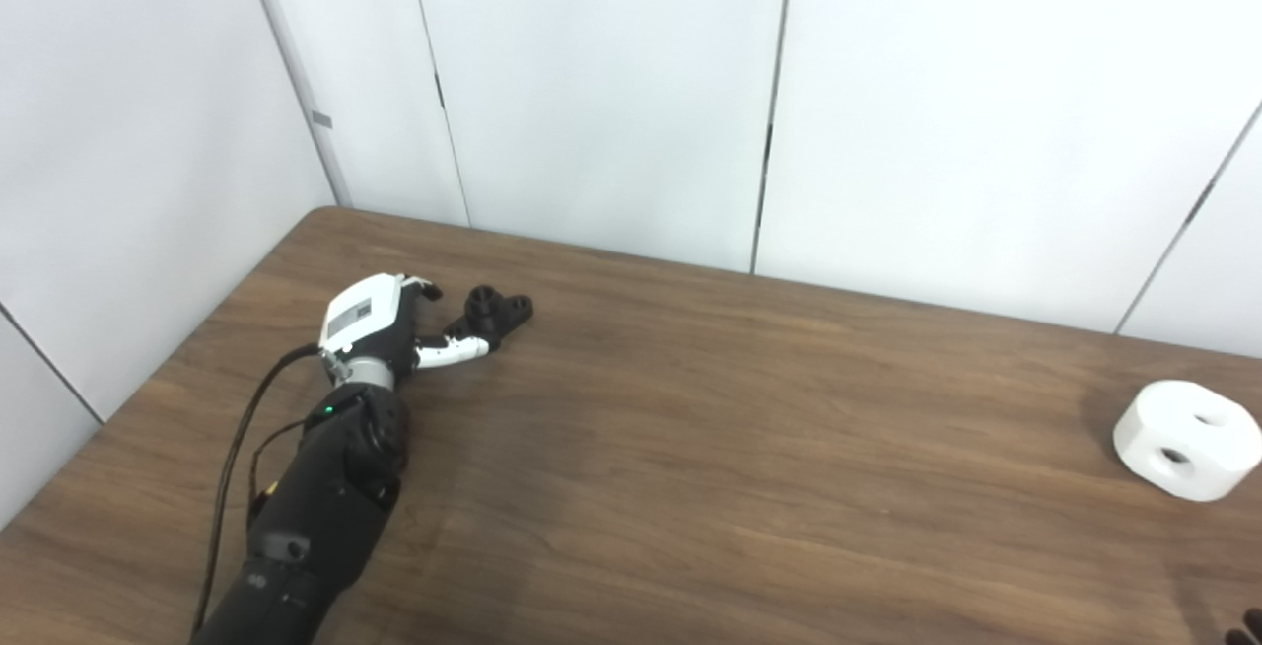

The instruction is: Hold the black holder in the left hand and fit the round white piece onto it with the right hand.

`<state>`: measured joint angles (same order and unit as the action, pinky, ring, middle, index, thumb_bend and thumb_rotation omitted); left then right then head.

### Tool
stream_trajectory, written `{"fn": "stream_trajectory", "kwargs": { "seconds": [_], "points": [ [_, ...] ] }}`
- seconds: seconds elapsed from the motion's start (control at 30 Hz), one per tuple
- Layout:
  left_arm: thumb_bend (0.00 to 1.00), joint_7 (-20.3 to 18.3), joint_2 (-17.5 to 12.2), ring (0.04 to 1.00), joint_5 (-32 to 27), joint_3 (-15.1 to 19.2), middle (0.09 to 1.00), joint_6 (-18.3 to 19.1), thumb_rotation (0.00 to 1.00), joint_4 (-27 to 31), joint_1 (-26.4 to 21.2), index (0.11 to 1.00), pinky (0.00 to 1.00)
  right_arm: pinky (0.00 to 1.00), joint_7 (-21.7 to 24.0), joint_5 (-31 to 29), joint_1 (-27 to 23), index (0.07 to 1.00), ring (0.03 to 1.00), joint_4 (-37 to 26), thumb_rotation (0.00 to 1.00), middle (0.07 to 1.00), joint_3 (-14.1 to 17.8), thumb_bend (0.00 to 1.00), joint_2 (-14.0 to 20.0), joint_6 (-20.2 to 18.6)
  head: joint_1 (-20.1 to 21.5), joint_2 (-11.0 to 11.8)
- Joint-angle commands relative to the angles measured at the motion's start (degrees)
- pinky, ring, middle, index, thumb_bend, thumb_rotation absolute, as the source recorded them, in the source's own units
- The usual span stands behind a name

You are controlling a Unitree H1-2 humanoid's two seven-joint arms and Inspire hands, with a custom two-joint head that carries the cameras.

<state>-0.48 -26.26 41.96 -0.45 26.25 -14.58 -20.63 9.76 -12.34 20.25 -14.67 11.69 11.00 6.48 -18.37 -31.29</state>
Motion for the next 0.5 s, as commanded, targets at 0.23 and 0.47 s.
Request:
{"fn": "stream_trajectory", "kwargs": {
  "seconds": [0.23,0.47],
  "points": [
    [0.92,1.7,-2.3,0.963,-1.8,-0.8,0.917,-0.9,0.51,-0.9,-3.1,0.774,1.00,0.98,-0.8,0.5,3.0,0.989,0.938,-1.2,1.00,0.948,-0.5,0.51,0.7,-2.7,0.8,0.0],
    [0.89,0.9,-1.8,0.960,-2.9,-1.4,0.909,0.0,0.46,-1.0,-3.5,0.750,1.00,0.97,-1.4,0.6,3.2,0.988,0.934,-1.6,1.00,0.945,-0.4,0.49,0.6,-3.0,0.9,-0.3]
  ]
}}
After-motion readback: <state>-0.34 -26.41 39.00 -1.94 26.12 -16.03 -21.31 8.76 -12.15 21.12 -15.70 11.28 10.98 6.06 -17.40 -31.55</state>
